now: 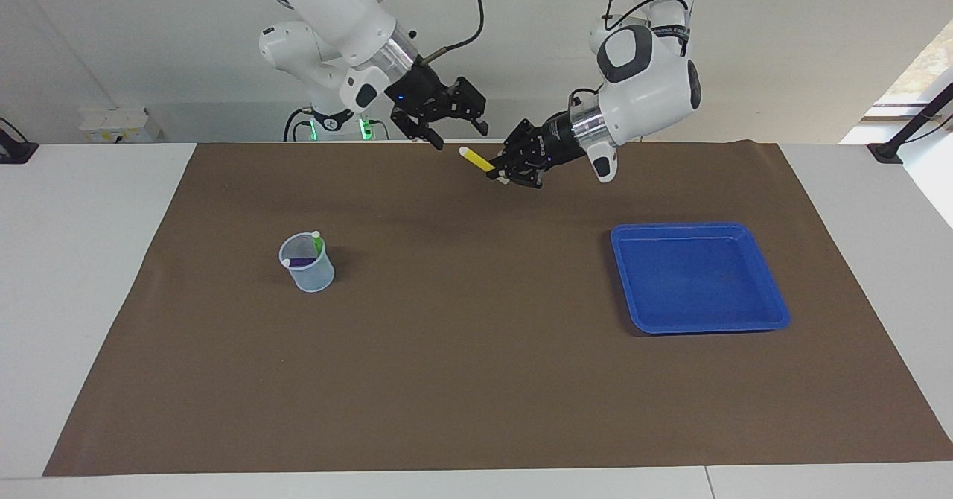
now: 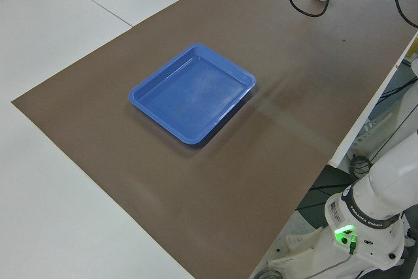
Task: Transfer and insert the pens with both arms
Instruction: 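Pass the yellow pen from the left gripper to the right gripper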
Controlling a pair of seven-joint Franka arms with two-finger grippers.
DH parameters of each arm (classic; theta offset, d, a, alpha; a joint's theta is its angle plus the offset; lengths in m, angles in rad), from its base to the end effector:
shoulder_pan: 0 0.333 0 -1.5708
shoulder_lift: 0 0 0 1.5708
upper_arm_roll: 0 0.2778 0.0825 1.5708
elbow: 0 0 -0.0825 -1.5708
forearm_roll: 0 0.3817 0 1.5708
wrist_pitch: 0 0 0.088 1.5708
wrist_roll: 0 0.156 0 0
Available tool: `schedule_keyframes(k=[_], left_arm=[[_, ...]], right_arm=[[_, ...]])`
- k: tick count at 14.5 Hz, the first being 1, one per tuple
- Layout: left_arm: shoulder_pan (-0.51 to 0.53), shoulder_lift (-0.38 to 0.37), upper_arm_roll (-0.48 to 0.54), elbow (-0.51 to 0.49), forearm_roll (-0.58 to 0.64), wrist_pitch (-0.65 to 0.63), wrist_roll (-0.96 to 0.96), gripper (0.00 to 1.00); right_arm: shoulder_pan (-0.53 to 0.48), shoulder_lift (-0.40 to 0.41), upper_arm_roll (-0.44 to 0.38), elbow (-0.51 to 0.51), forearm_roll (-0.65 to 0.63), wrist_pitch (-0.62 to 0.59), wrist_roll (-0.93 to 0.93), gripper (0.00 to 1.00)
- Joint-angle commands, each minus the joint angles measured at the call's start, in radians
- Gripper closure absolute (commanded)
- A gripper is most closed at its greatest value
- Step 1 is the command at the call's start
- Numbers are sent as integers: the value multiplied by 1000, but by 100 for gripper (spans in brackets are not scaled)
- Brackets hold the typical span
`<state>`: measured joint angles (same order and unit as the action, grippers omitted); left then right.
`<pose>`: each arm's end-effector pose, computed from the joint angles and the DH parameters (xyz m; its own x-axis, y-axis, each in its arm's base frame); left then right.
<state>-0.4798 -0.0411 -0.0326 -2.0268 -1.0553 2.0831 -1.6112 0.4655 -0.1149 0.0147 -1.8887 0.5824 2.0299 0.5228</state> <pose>0.4618 -0.3526 0.4318 -0.1034 0.6048 -0.7897 0.9859 -0.0425 -0.1617 0.4786 0.3121 0.5098 0.9732 -0.2017 -0.1105 -0.2287 -0.7987 -0.5565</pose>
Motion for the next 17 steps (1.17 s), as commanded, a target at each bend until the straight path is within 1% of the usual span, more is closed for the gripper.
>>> schedule_keyframes(k=[1,3,4,5,8,9,10,11,17], left_arm=[[-10,-39,13,-46,-40,25,-12,100],[-10,-39,13,-46,-45,25,-12,100],[-10,-39,13,-46,-45,25,-12,100],[-10,-40,13,-46,-45,25,-12,100],[-10,-39,13,-46,-46,25,-12,100],[-10,-39,13,-47,-46,25,-12,100],[-10,-40,13,-47,-46,25,-12,100],[-10,-40,13,-47,-46,25,-12,100],[-10,-39,13,-47,-54,26,-10,100]], right_arm=[[-11,-39,-9,-50,17,20,-13,7],[-13,-37,-9,-59,17,36,-15,13],[-13,-34,-9,-61,17,52,-17,17],[-13,-29,-9,-61,17,64,-17,24],[-10,-19,-9,-61,17,87,-15,40],[-11,-17,-9,-60,17,89,-15,49],[-11,-17,-9,-58,17,95,-15,55],[-11,-16,-9,-59,17,102,-15,56],[-11,-14,-9,-59,17,118,-15,57]])
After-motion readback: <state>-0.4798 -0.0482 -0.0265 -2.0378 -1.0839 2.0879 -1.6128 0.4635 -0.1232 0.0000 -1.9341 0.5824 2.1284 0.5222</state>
